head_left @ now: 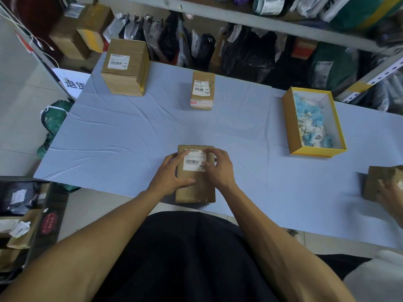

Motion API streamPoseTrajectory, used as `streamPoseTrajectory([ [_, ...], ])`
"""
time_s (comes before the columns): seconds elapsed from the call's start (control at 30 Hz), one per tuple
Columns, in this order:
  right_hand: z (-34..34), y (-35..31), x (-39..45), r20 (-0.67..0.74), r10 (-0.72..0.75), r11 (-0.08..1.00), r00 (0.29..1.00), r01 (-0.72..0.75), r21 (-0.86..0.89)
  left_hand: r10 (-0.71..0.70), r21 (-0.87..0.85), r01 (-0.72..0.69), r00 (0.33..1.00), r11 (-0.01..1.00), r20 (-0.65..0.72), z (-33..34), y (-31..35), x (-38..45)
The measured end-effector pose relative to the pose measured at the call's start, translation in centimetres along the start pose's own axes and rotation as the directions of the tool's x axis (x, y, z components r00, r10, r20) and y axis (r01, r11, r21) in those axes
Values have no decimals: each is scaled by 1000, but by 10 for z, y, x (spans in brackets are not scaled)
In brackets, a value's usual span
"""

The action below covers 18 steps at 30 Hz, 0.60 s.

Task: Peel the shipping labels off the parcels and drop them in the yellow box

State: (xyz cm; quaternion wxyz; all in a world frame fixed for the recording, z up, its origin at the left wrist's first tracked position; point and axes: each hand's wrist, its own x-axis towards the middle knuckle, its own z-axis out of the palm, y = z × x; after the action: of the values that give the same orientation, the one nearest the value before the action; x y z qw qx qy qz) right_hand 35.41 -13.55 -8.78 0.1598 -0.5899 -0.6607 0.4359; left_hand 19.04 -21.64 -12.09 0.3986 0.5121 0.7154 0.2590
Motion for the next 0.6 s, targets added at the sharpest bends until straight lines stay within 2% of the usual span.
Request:
streamPoseTrajectory([
  [0.37,4,-3,5,-29,-32,988,999,27,-155,4,-10,-5,1000,1000,-3,0,-2,2],
  [0.6,9,-8,5,19,51,988,999,-48,-146,4,-27,-4,1000,1000,-8,0,-5,4],
])
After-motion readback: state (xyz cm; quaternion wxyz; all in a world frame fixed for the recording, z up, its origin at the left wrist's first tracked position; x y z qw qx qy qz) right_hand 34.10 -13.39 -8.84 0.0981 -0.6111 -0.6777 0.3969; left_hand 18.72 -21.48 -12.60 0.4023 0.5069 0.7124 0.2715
